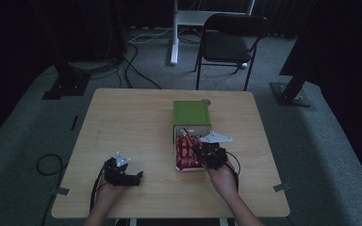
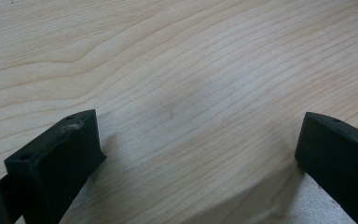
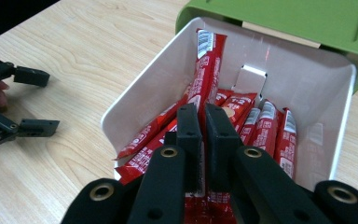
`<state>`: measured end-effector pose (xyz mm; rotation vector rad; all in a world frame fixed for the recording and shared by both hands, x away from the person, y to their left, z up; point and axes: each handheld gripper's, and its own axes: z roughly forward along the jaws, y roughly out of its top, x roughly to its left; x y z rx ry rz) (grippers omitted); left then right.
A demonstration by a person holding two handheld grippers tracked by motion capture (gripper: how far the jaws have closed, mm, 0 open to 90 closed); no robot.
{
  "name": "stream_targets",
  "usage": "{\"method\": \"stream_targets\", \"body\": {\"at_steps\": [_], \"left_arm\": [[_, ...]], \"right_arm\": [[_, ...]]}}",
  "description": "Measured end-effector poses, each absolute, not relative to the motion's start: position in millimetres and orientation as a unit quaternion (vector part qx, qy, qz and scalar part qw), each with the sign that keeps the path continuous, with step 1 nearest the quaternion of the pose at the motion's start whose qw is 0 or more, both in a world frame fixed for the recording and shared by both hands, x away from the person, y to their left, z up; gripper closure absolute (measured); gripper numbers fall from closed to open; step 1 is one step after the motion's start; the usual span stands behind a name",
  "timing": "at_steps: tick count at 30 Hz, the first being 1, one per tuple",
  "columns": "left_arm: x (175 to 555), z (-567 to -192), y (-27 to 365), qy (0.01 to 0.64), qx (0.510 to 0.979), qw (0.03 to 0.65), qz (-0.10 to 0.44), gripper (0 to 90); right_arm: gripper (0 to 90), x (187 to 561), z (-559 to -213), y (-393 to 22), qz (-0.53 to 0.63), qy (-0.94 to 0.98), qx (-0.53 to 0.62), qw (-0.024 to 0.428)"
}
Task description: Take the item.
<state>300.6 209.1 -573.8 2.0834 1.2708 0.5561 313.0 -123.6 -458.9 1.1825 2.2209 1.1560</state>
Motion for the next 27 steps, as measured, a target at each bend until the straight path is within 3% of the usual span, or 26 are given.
{"method": "stream_targets", "body": {"at_steps": [27], "left_arm": [[300.6,-573.9,208.9,0.483,0.790,0.315,0.211,1.0]], "right_arm": [[85.8,313.5,-424.3,-142.4,0.444,0.766,0.415,0.210]]}}
